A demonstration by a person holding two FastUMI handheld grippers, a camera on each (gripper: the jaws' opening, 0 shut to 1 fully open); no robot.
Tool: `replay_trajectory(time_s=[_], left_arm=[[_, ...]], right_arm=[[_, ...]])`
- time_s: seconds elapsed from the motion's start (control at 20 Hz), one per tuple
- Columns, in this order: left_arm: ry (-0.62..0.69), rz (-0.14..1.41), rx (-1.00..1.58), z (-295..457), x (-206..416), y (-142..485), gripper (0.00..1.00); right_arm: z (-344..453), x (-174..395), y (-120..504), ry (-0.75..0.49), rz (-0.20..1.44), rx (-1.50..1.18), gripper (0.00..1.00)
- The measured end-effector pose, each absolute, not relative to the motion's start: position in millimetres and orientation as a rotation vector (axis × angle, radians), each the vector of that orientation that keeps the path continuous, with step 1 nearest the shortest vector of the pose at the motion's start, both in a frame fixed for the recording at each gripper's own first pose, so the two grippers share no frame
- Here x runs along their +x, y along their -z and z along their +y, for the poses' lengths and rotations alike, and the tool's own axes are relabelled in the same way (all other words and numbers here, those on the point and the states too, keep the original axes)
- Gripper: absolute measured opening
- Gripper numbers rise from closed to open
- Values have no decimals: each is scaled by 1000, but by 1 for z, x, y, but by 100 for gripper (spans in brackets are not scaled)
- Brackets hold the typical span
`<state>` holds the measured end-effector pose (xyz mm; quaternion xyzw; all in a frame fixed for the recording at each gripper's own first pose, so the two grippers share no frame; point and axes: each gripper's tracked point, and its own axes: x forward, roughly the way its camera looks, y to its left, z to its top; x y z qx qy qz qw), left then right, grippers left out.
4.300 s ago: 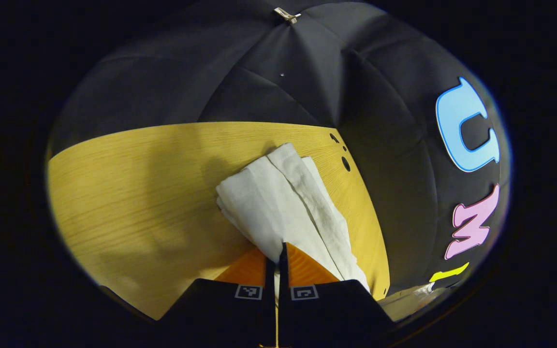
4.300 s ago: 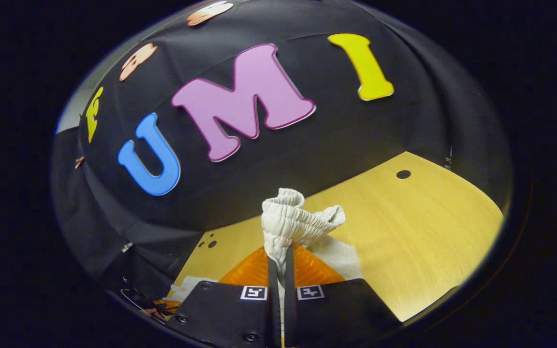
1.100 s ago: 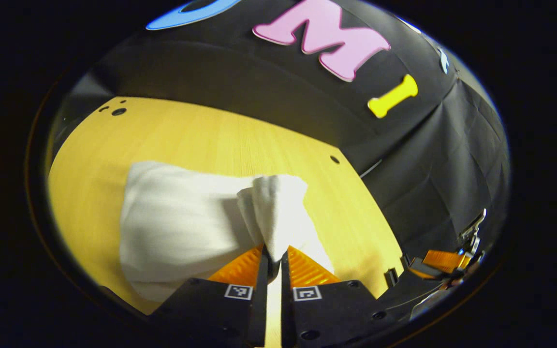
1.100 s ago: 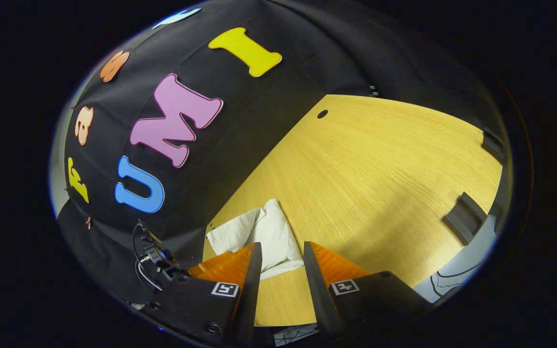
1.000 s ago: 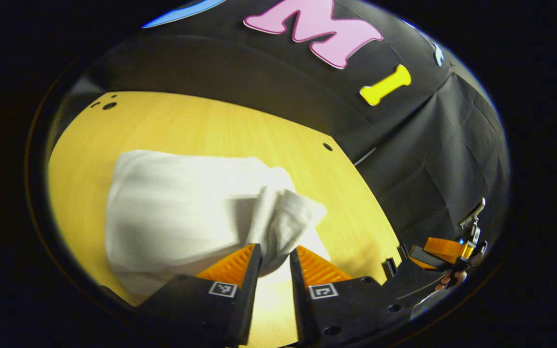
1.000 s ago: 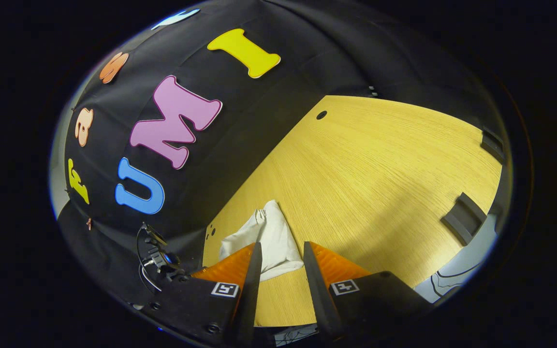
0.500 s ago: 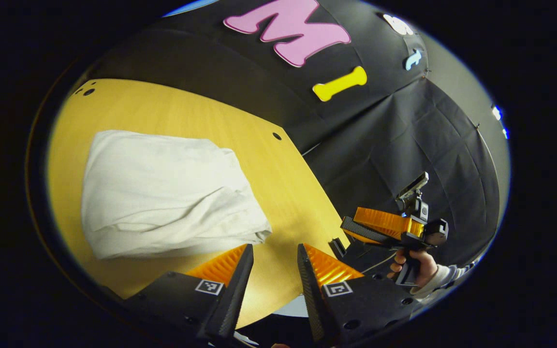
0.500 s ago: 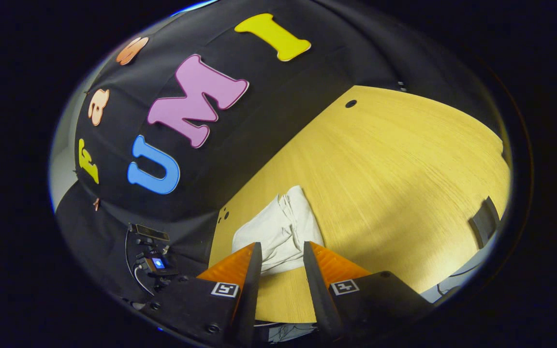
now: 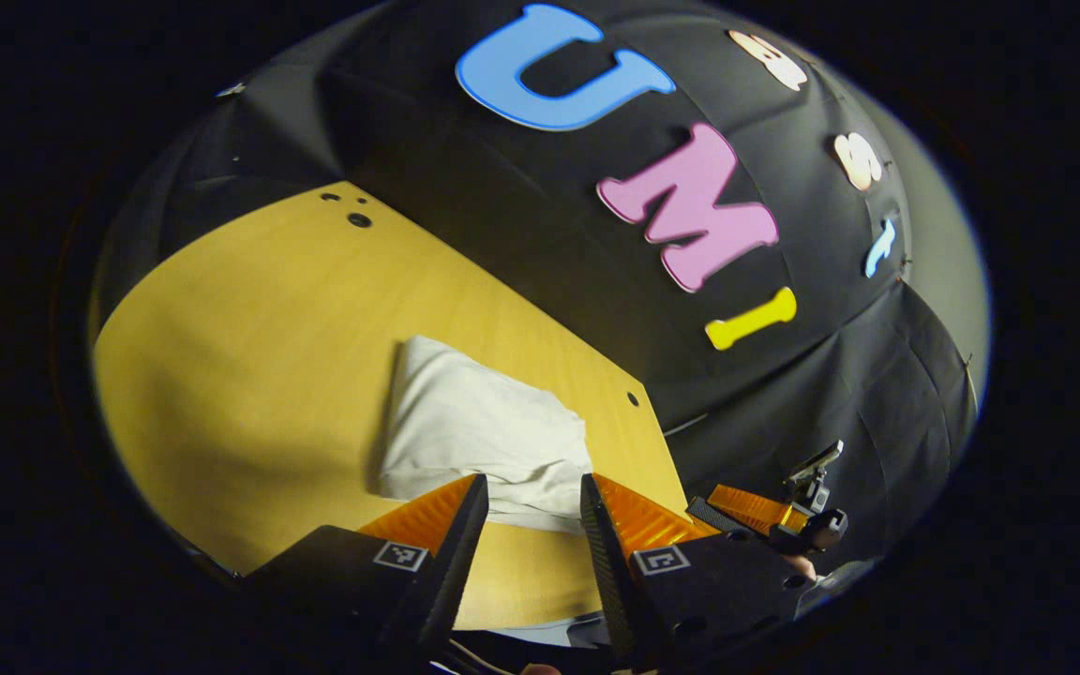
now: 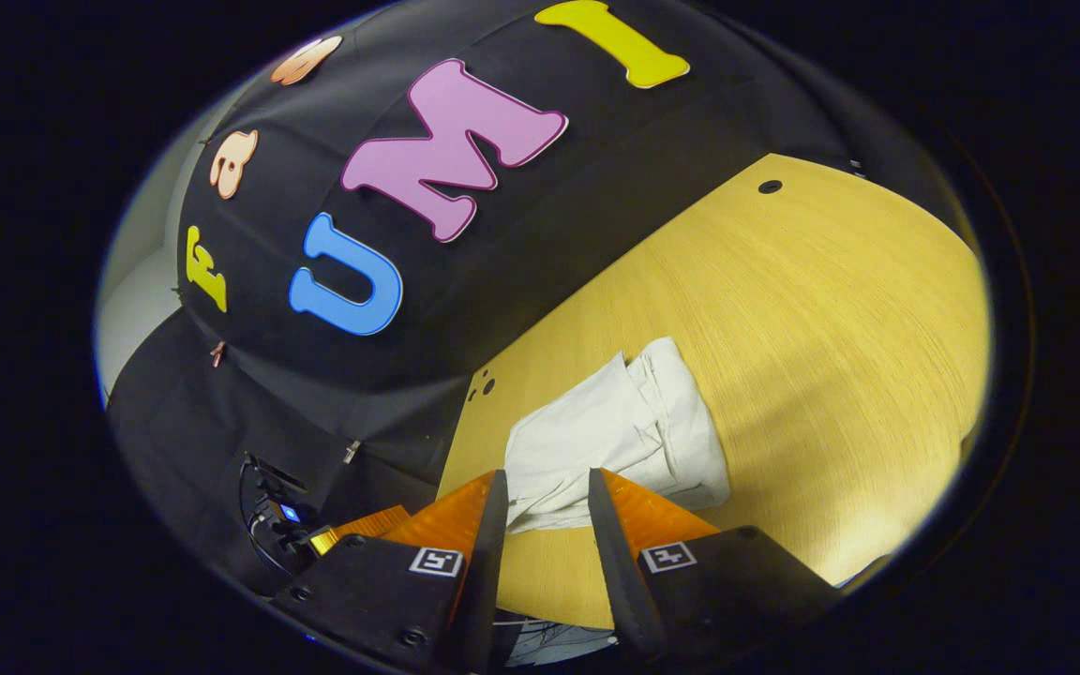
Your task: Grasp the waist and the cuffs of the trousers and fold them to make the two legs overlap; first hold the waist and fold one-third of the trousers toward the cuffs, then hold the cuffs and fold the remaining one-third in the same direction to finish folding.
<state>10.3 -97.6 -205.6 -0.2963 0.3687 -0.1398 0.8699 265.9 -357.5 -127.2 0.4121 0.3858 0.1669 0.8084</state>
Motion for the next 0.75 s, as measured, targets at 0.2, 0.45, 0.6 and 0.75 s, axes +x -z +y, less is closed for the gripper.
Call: replay_trajectory(time_s=[0.2, 0.45, 0.6, 0.75], left_arm=[[159, 690, -655, -63, -14, 194, 68], [142, 692, -679, -48, -29, 200, 70], [160, 691, -672, -49, -29, 206, 70], [176, 667, -662, -48, -25, 203, 70]], right_arm=[[-344, 267, 130, -370, 877, 892, 54], [-338, 269, 122, -342, 853, 901, 54], [-333, 271, 113, -334, 822, 901, 54], [-326, 267, 108, -347, 815, 890, 54]])
